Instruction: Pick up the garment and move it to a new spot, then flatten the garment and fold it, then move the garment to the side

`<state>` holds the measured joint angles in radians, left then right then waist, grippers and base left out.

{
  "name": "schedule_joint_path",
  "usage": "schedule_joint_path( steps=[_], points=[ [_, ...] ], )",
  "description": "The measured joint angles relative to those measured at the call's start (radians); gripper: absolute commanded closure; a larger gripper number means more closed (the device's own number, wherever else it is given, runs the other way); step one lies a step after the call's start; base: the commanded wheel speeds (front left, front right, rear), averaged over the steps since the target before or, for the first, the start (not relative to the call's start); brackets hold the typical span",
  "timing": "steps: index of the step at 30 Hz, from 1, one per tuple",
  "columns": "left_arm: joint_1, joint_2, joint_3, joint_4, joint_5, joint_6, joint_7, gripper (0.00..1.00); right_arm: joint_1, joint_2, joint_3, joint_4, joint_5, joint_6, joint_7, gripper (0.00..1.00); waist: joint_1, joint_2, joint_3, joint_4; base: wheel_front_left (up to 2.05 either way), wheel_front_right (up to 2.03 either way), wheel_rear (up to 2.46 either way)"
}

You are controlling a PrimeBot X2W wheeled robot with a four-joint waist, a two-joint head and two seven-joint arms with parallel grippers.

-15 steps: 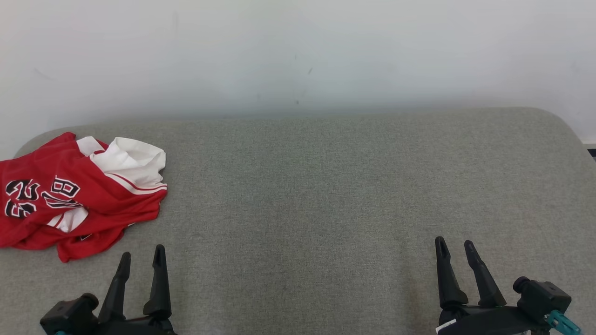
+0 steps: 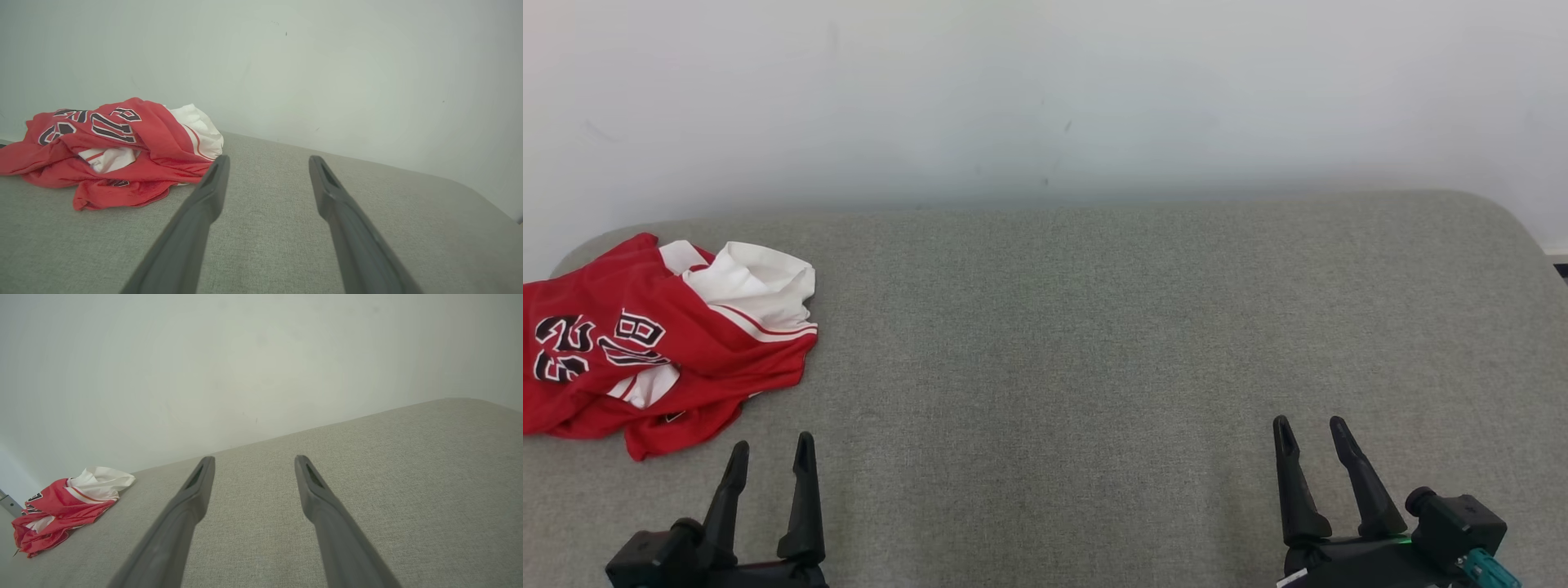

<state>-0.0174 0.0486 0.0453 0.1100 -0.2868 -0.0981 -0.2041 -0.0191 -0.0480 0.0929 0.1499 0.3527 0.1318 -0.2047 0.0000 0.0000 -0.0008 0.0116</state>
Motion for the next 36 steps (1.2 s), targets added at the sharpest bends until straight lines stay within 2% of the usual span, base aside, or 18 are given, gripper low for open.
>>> schedule_joint_path(
  steps=[16, 28, 36],
  points=[
    [0.001, 0.001, 0.009, 0.005, 0.108, -0.008, -0.03, 0.0, 0.005, 0.0, 0.011, -0.004, -0.11, 0.0, -0.03, 0.0, 0.0, 0.0, -0.005, -0.001, 0.0, 0.0, 0.0],
    [0.007, 0.001, 0.013, 0.016, 0.157, -0.014, -0.052, 0.0, 0.015, -0.001, 0.008, -0.003, -0.151, 0.0, -0.052, 0.0, 0.0, 0.0, -0.012, 0.005, 0.0, 0.0, 0.0],
    [0.011, 0.001, 0.017, 0.025, 0.134, -0.017, -0.06, 0.0, 0.022, -0.001, 0.0, 0.007, -0.107, 0.0, -0.057, 0.0, 0.0, 0.0, -0.015, 0.006, 0.0, 0.0, 0.0]
  ],
)
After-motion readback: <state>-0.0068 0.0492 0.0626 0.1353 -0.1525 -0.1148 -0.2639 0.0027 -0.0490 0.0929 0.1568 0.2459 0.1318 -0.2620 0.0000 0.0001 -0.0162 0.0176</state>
